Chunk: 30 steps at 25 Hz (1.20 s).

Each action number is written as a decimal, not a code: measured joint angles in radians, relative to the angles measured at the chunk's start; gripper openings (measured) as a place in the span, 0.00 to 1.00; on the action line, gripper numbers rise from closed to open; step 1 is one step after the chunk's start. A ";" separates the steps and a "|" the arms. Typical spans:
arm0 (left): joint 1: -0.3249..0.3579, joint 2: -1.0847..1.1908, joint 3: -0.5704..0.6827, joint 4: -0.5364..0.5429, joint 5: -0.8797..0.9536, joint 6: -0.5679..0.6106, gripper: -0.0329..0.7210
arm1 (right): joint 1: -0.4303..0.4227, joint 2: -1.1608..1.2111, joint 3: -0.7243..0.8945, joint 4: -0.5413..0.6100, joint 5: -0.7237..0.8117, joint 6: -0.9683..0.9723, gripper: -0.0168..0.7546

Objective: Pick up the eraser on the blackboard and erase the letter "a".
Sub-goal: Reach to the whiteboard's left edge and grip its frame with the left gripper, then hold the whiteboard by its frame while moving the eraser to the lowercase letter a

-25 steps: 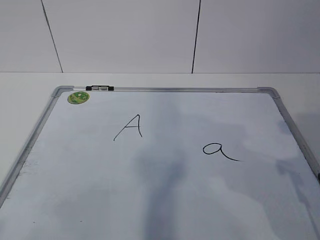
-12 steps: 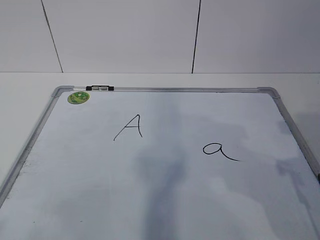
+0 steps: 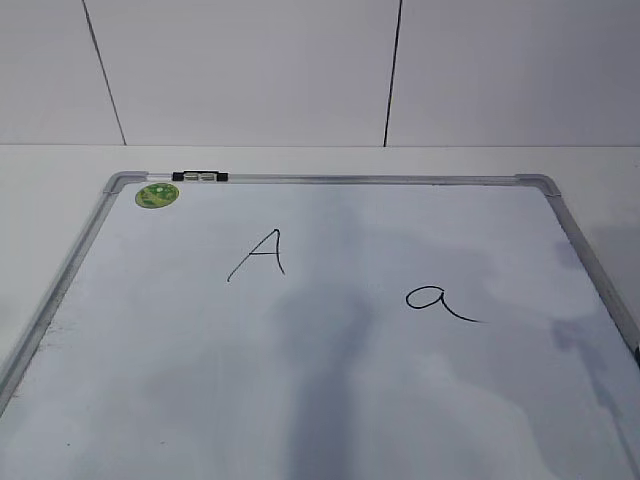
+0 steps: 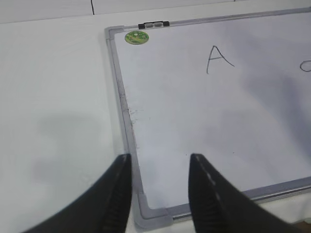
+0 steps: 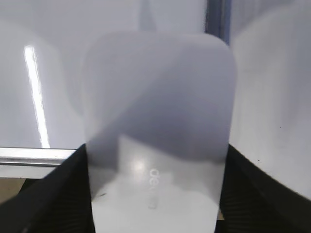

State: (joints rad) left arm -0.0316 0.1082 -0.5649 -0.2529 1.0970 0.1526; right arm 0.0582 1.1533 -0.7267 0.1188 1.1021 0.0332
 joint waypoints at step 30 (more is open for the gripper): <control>0.000 1.344 -0.360 -0.076 -0.243 0.026 0.53 | 0.000 0.000 0.000 0.021 -0.012 -0.008 0.76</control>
State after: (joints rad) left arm -0.0316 1.4522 -0.9246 -0.3288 0.8544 0.1791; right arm 0.0582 1.1533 -0.7267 0.1396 1.0903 0.0250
